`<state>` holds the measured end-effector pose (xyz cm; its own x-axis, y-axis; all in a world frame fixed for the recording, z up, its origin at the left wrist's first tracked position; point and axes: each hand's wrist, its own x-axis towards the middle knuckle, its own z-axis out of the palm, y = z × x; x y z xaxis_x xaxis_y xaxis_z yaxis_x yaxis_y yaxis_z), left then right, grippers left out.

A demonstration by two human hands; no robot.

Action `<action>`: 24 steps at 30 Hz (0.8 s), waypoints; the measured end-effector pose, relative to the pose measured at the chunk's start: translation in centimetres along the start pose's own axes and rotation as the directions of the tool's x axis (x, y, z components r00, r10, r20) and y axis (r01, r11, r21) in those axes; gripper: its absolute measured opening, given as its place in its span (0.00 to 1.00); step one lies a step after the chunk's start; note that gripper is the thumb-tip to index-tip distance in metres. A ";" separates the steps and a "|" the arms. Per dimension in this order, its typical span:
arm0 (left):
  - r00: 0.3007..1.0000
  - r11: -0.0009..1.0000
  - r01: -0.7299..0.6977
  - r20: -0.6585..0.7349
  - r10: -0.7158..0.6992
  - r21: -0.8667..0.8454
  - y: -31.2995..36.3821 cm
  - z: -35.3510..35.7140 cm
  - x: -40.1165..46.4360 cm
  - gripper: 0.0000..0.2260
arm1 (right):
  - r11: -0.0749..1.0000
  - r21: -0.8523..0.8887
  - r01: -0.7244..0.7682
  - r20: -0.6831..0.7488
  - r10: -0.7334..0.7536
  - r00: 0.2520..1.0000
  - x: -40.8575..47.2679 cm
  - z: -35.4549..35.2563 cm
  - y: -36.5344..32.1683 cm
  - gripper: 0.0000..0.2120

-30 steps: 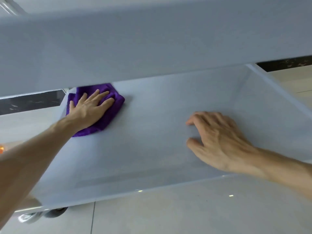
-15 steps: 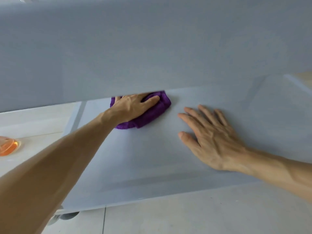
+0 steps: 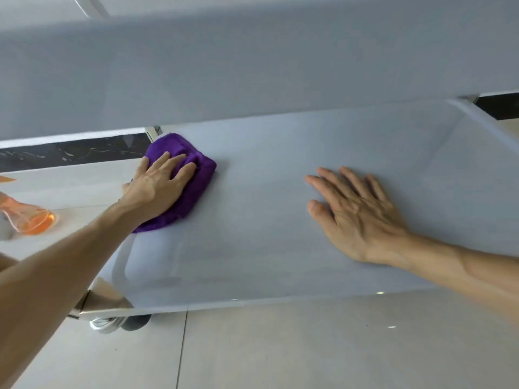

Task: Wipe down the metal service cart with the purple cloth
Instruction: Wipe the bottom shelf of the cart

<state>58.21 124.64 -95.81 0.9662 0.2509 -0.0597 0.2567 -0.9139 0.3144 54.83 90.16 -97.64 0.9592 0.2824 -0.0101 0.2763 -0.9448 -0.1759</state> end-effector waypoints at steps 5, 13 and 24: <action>0.997 0.997 -0.045 0.066 0.041 0.057 0.0 0.2 -8.0 0.34 | 1.000 -0.024 0.001 0.006 -0.001 1.000 0.1 -0.1 0.1 0.30; 0.946 0.940 -0.324 0.022 0.323 0.108 -0.9 0.8 -16.7 0.33 | 0.998 -0.038 -0.042 0.099 0.046 0.994 1.9 -1.5 0.6 0.26; 0.800 0.788 -0.556 -0.090 0.594 0.265 0.1 1.2 -13.8 0.32 | 0.979 0.016 0.205 0.152 -0.206 0.967 0.3 -2.0 -5.7 0.30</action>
<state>44.91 120.67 -96.07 0.9229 -0.3134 0.2238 -0.3280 -0.9442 0.0302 53.67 95.32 -94.67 0.8616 0.4924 -0.1231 0.4665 -0.8638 -0.1903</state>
